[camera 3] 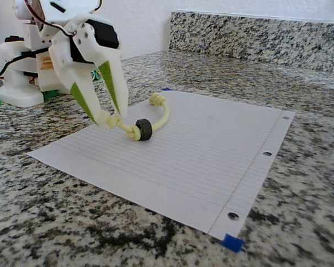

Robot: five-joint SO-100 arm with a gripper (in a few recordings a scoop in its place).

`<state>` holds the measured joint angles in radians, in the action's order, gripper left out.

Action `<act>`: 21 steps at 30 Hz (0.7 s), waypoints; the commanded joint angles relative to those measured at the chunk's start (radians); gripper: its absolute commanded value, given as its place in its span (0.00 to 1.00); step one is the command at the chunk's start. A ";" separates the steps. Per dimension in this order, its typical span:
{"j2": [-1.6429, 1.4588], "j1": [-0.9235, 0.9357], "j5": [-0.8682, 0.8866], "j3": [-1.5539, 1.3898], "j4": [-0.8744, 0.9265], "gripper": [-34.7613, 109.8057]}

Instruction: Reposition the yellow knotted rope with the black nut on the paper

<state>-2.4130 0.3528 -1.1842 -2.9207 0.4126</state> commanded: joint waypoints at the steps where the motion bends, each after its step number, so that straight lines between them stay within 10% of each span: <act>1: 0.018 -0.014 -0.008 0.041 -0.021 0.50; 21: 0.069 -0.012 -0.023 0.072 -0.054 0.32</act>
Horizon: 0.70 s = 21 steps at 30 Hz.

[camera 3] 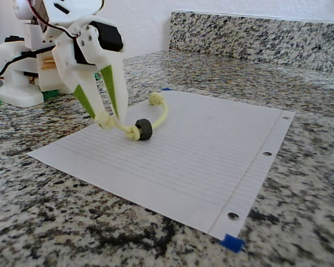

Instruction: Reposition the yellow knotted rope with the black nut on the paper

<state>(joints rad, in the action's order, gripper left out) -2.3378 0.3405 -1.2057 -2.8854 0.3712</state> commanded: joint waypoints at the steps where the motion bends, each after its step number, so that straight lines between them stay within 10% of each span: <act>1: -0.009 0.000 -0.002 0.038 -0.009 0.29; 21: -0.324 0.031 -0.014 0.091 0.071 0.24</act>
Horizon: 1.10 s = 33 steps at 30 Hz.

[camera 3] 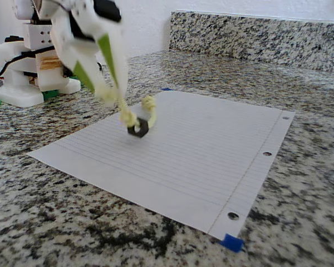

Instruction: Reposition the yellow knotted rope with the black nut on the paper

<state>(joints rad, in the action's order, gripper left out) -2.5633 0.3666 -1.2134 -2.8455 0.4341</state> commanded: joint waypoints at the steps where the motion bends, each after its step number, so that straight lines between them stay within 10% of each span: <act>1: -0.132 0.006 -0.006 0.055 0.012 0.24; 16: -0.776 0.064 -0.055 0.158 -0.017 0.24; 33: -0.433 0.212 -0.051 0.153 -0.048 0.24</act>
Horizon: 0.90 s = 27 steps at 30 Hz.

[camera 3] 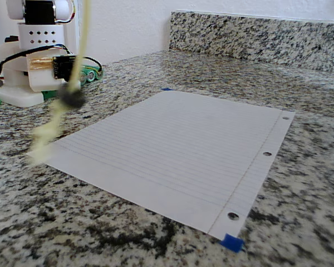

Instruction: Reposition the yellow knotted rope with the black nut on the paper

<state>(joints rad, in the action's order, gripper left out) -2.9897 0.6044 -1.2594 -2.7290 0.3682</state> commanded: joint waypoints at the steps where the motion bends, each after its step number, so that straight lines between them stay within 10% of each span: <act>1: -0.012 -0.044 0.003 0.032 0.041 0.24; 27: -0.176 -0.176 0.051 -0.150 0.100 0.24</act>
<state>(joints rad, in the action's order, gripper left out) -3.1539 0.4832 -1.2257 -2.8839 0.4556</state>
